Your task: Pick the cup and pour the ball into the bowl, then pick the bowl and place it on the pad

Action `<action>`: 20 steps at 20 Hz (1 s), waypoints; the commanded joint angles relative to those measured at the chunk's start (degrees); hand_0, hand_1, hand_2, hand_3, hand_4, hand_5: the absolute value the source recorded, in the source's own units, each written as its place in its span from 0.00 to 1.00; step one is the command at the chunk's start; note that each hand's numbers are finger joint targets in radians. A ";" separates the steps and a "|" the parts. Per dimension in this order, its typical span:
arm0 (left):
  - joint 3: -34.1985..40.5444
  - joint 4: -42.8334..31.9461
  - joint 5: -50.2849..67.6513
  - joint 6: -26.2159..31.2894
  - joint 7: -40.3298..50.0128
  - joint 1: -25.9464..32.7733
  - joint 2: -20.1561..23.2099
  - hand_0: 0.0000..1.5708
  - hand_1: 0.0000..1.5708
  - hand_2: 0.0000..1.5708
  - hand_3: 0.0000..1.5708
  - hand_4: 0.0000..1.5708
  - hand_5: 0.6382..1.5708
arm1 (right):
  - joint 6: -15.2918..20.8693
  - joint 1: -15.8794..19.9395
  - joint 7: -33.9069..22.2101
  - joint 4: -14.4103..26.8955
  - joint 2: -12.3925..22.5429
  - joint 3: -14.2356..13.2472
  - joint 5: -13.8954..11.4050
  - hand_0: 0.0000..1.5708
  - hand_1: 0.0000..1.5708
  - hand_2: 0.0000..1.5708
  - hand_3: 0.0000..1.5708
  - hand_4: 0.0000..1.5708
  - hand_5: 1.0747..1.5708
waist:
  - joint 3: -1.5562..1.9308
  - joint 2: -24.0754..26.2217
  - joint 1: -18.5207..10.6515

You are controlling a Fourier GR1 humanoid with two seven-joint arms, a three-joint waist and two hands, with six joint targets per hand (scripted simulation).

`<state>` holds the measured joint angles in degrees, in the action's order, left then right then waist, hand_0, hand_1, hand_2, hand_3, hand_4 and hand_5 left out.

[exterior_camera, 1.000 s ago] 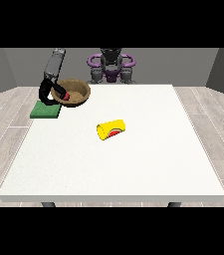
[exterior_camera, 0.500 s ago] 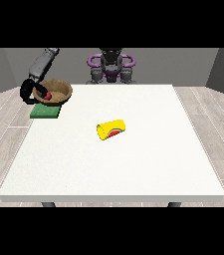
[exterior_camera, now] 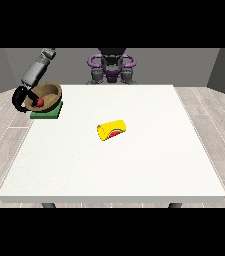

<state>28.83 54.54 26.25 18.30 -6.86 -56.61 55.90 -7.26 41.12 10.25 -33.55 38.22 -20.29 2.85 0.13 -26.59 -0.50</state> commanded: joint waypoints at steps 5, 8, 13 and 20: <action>1.36 1.33 2.56 0.41 3.06 1.16 1.81 0.00 0.00 0.00 0.00 0.00 0.96 | -5.76 1.65 0.23 5.43 6.89 -2.46 1.18 1.00 1.00 1.00 0.34 0.81 0.99 | -0.07 1.27 -0.16; -0.12 1.74 2.50 0.51 2.65 2.89 -0.80 0.00 0.00 0.00 0.00 0.00 0.96 | -4.60 2.23 -0.19 4.81 5.87 -1.02 -0.14 1.00 1.00 1.00 0.56 0.79 0.99 | -0.10 3.81 -0.71; -1.35 -1.38 0.04 0.22 -0.48 4.29 -1.54 0.00 0.00 0.00 0.00 0.00 0.96 | -1.07 2.09 -3.71 2.47 0.30 2.65 -2.57 1.00 1.00 1.00 0.84 0.79 1.00 | -0.15 6.61 -0.30; -0.63 2.16 2.23 -1.70 2.08 2.39 -0.93 0.00 0.00 0.00 0.00 0.00 0.95 | -1.98 1.32 0.37 7.00 -0.32 0.44 -1.16 1.00 1.00 1.00 0.72 0.71 0.99 | -0.03 3.41 0.04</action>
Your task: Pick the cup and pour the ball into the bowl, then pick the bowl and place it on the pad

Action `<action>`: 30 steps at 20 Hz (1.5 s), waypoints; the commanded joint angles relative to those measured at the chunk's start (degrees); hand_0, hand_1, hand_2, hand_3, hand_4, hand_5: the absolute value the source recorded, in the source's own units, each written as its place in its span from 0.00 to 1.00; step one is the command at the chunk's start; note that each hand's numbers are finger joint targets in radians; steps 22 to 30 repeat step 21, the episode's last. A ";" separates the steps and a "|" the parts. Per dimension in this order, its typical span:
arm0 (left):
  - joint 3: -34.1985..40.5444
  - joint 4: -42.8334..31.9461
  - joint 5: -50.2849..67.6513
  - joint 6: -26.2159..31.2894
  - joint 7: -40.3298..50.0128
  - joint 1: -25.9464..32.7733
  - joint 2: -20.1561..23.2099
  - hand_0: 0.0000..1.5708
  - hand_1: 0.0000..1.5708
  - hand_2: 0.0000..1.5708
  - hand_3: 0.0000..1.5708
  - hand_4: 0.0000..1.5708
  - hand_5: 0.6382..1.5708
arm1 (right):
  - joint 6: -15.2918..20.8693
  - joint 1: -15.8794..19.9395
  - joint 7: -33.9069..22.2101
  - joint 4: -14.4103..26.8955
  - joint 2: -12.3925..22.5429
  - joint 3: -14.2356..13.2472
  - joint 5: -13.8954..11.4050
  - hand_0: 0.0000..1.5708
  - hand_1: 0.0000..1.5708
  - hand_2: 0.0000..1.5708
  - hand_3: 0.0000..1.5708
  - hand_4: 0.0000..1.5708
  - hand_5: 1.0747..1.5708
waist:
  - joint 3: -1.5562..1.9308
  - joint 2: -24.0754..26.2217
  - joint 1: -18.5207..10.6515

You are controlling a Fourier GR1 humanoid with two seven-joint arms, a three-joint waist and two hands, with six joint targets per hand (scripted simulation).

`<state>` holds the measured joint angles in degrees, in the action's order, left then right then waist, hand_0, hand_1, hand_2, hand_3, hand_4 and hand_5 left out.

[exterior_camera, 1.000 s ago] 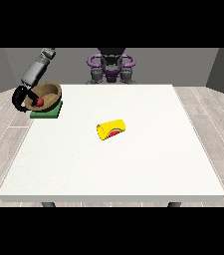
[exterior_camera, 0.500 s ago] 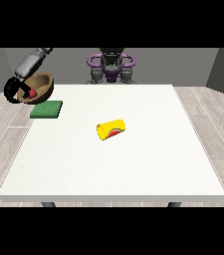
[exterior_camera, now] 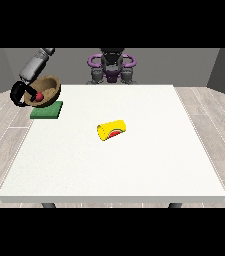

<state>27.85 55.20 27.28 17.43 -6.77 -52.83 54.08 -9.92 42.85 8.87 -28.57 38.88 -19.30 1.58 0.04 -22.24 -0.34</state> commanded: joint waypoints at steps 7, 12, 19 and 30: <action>2.32 3.92 2.90 0.21 1.74 -0.59 3.26 0.00 0.00 0.00 0.00 0.00 0.94 | 5.02 1.42 -0.98 6.44 6.36 -7.45 4.23 0.77 0.77 0.81 0.79 0.00 0.98 | 0.09 -5.39 -1.55; 2.66 3.32 4.11 0.77 4.01 0.08 4.90 0.00 0.00 0.00 0.00 0.00 0.94 | 3.96 2.15 -3.23 7.22 6.67 -6.75 4.11 0.45 0.45 0.38 0.64 0.00 0.93 | 0.02 -2.68 -1.29; 1.44 4.65 3.27 -0.78 2.35 2.67 1.97 0.00 0.00 0.00 0.00 0.00 0.94 | -0.91 6.53 -8.24 6.92 11.78 -8.25 6.33 0.17 0.17 0.24 0.30 0.00 0.82 | -0.03 -0.89 -0.78; 1.96 3.86 4.14 1.02 3.61 3.87 3.25 0.00 0.00 0.00 0.00 0.00 0.94 | -3.12 5.00 -7.26 7.22 12.43 -8.75 7.01 0.09 0.09 0.18 0.24 0.00 0.79 | 0.00 0.30 -0.58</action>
